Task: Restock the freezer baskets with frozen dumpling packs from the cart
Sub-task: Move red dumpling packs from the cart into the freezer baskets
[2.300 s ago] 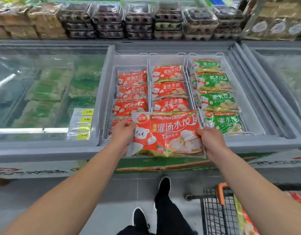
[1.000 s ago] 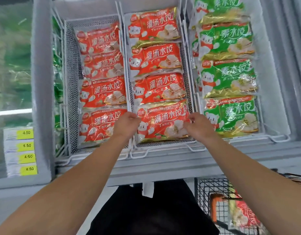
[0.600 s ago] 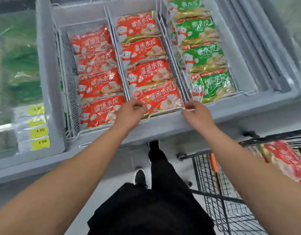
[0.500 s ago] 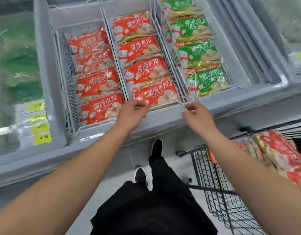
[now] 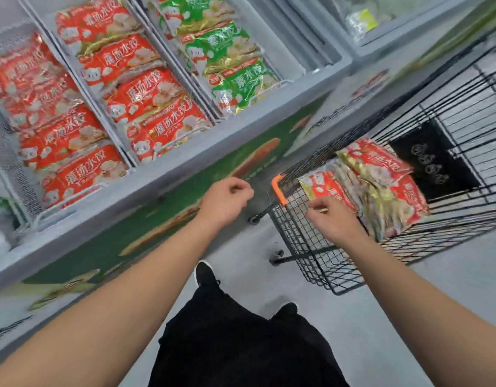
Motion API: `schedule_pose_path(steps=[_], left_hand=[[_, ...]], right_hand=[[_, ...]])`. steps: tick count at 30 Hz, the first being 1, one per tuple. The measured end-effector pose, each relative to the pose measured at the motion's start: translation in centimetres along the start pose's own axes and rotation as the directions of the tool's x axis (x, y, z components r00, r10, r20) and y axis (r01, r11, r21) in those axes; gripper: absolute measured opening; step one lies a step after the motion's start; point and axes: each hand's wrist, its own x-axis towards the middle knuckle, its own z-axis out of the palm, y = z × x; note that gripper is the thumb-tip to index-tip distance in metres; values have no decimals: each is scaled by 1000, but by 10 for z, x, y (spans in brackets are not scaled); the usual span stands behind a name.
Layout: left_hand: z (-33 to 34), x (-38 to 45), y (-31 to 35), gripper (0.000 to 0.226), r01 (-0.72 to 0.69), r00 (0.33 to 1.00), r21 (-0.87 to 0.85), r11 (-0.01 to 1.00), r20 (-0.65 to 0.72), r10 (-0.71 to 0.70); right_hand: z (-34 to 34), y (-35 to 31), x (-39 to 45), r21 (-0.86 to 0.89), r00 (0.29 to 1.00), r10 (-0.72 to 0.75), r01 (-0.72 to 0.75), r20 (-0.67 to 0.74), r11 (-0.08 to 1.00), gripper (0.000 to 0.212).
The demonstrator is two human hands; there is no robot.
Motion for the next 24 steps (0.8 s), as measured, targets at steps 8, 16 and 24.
schedule_pose_path(steps=[8,16,24], left_hand=[[130,6,17,10,10,995,122,992,100,-23],[240,12,25,5,181,983,96,979,-53,-177],[302,41,33,7,280,959,153,948,-80,-271]], right_hand=[[-42,134,9,109,990,140,-139,6,984,25],[-91,237,60,162,980,96,-125,174,979,30],[-113,291,110,253,956,143,-209,258,945,22]])
